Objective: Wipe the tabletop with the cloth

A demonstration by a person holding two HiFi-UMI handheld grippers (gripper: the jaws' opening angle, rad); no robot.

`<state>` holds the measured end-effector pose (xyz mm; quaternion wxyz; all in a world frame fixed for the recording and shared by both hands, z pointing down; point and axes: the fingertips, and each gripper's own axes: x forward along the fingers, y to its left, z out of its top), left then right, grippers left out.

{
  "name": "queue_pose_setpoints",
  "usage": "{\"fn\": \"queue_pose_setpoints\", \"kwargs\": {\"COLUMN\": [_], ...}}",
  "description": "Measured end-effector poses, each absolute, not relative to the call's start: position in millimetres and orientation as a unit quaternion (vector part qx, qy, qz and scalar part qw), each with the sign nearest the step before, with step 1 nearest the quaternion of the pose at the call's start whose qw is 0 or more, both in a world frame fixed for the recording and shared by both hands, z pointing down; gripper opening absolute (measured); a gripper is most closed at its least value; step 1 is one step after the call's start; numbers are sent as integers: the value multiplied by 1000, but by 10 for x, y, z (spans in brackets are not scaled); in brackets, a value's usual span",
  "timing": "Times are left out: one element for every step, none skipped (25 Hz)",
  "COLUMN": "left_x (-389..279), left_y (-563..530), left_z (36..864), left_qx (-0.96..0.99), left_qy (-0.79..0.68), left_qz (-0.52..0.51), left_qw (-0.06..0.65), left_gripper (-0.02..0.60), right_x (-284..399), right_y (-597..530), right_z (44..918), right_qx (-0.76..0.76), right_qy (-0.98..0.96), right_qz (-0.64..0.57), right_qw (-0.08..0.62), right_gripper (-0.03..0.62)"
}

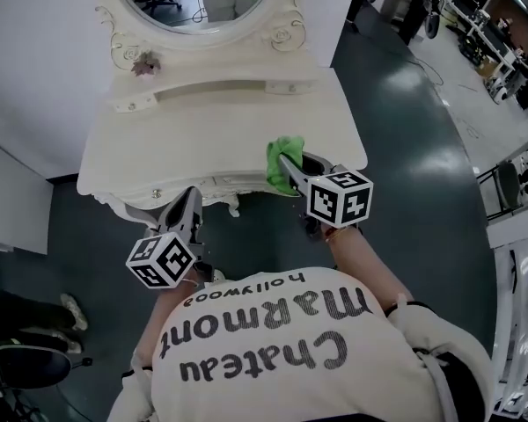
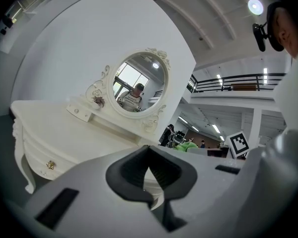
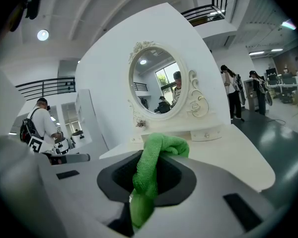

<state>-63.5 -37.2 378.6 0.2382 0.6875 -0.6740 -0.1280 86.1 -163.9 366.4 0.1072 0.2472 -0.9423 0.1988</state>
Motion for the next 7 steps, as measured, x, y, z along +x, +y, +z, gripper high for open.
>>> {"fn": "queue_pose_setpoints", "kwargs": {"left_x": [-584, -544, -510, -481, -454, -430, -406], "left_y": [-343, -315, -287, -260, -235, -211, -187], "left_z": [3789, 3787, 3783, 3780, 3779, 3779, 3779], "left_qx": [687, 686, 685, 684, 683, 682, 681], "left_qy": [-674, -675, -676, -677, -678, -679, -680], "left_qz": [-127, -126, -125, -125, -124, -123, -123], "left_qw": [239, 240, 240, 240, 241, 241, 241], "left_gripper": [8, 8, 8, 8, 8, 8, 8], "right_x": [904, 941, 973, 1004, 1033, 1061, 1089], "right_y": [-1612, -1584, -1556, -1531, -1508, -1486, -1466], "right_z": [3673, 3682, 3689, 3697, 3703, 3708, 3712], "right_qx": [246, 244, 243, 242, 241, 240, 239], "right_qy": [-942, -942, -942, -942, -942, -942, -942], "right_qz": [200, 202, 204, 205, 206, 207, 208], "right_qw": [107, 107, 108, 108, 109, 110, 110], "right_gripper": [67, 67, 67, 67, 67, 67, 67]}}
